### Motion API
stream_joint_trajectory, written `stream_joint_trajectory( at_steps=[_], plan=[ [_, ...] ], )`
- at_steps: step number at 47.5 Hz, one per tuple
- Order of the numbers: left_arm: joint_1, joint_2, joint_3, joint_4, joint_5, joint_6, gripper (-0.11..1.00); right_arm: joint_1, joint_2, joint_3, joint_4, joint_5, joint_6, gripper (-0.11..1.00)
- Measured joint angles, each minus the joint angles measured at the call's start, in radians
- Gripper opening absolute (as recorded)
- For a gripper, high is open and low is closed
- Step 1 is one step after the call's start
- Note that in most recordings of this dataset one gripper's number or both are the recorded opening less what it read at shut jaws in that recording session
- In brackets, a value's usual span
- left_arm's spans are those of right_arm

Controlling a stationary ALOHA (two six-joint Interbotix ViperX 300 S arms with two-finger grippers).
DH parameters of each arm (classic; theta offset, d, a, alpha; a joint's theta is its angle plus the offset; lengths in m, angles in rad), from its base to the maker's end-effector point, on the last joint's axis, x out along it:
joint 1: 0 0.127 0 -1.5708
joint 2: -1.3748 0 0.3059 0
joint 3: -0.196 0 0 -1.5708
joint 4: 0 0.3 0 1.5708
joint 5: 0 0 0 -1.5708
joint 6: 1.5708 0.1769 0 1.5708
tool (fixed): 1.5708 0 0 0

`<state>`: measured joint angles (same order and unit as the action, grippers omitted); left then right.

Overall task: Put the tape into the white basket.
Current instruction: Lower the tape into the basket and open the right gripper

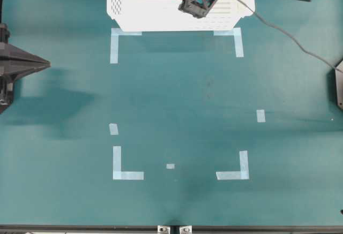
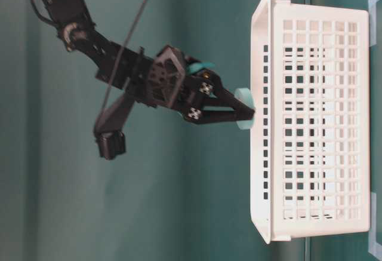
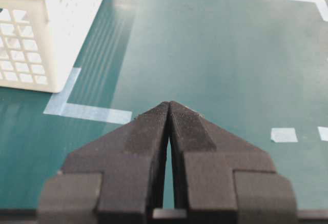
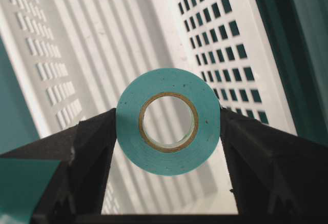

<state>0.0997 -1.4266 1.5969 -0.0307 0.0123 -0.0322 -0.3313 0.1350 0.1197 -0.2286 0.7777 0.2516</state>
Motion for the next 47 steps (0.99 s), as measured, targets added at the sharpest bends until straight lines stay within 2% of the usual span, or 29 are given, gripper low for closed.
stream_joint_trajectory(
  at_steps=[47],
  plan=[
    [0.0, 0.0, 0.002, -0.002, 0.0, 0.0, -0.11, -0.014, 0.029, -0.018, -0.005, 0.02, 0.0, 0.68]
  ],
)
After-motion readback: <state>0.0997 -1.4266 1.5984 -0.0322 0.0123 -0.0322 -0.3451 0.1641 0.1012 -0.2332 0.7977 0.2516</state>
